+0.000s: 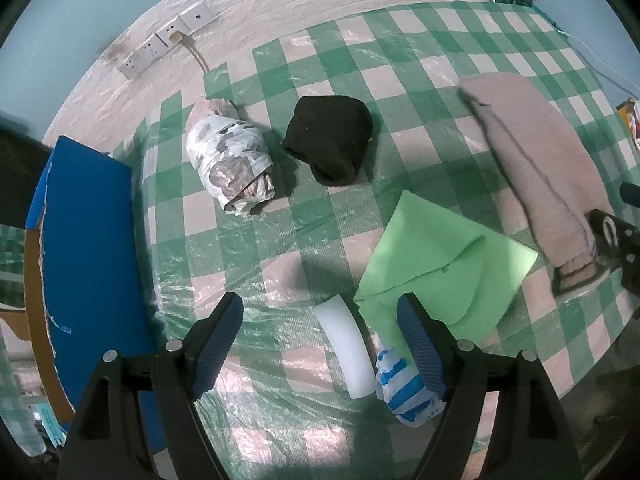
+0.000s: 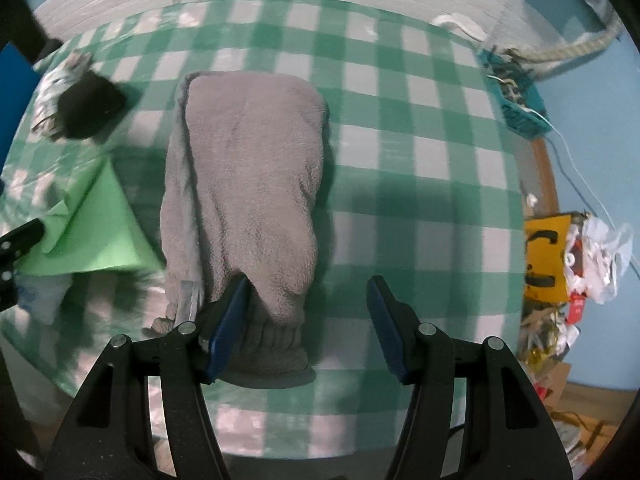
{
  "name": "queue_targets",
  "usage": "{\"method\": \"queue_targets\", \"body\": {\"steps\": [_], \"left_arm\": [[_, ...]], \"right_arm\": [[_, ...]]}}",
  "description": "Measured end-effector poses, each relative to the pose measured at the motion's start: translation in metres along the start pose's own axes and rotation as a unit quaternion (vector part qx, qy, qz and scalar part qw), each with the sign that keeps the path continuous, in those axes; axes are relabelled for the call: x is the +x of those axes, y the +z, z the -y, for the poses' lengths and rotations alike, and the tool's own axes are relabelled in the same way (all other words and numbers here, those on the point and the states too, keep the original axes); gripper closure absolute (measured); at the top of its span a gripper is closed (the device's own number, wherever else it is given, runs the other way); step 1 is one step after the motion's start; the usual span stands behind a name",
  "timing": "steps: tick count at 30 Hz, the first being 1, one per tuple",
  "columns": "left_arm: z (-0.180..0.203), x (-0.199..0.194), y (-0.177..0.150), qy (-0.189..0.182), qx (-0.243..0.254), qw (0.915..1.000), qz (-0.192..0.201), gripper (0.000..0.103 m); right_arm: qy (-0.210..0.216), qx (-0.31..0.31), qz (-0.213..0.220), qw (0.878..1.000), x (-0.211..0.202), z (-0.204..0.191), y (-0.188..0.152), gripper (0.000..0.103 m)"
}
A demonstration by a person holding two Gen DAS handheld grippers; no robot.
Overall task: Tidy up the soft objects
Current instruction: 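Move the right gripper to the grey towel's cuff while the left gripper moves to the green sheet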
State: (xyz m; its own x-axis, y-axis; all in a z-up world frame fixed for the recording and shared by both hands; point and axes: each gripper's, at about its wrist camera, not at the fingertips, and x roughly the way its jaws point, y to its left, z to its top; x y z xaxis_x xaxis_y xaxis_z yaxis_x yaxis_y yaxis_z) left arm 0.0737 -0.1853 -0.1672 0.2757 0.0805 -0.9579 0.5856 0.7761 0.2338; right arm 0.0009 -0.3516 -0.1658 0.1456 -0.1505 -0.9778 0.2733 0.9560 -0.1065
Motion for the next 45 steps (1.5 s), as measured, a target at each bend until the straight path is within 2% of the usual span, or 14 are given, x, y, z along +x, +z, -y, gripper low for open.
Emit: {"method": "queue_targets", "body": {"steps": [3,6,9,11,16,22,30,32,35,40,45], "left_arm": [[-0.004,0.000,0.006,-0.007,-0.005,1.0000,0.000,0.022],[-0.006,-0.006,0.011,-0.017,-0.007,0.9998,0.008,0.022],[-0.004,-0.014,0.015,-0.044,-0.005,0.9989,0.019,0.019],[-0.001,-0.019,0.017,-0.062,0.002,0.9978,0.024,0.015],[0.019,-0.022,0.016,-0.085,0.044,0.9950,0.030,0.015],[0.047,-0.007,0.014,-0.071,0.106,0.9918,0.010,0.015],[0.052,0.023,0.034,-0.125,0.093,0.9871,-0.038,0.015],[0.053,0.030,0.036,-0.125,0.094,0.9865,-0.050,0.015],[0.060,0.036,0.036,-0.111,0.108,0.9865,-0.053,0.015],[0.072,0.042,0.033,-0.089,0.130,0.9863,-0.049,0.008],[0.070,0.045,0.036,-0.102,0.124,0.9862,-0.041,0.009]], "right_arm": [[0.002,0.017,0.004,1.000,-0.003,0.013,0.005,0.044],[0.032,0.041,0.014,0.999,-0.011,0.022,0.005,0.042],[0.054,0.050,0.028,0.997,-0.019,0.023,0.004,0.042],[0.078,0.056,0.040,0.995,-0.025,0.023,0.005,0.042],[0.111,0.067,0.043,0.991,-0.027,0.022,0.008,0.041],[0.114,0.061,0.038,0.991,-0.026,0.021,0.005,0.040],[0.122,0.057,0.038,0.990,-0.021,0.022,0.005,0.040],[0.124,0.059,0.036,0.990,-0.018,0.024,0.006,0.040],[0.130,0.057,0.038,0.989,-0.015,0.024,0.007,0.040],[0.137,0.043,0.041,0.989,-0.013,0.016,0.009,0.040],[0.121,0.018,0.033,0.992,-0.006,0.003,0.011,0.036]]}}
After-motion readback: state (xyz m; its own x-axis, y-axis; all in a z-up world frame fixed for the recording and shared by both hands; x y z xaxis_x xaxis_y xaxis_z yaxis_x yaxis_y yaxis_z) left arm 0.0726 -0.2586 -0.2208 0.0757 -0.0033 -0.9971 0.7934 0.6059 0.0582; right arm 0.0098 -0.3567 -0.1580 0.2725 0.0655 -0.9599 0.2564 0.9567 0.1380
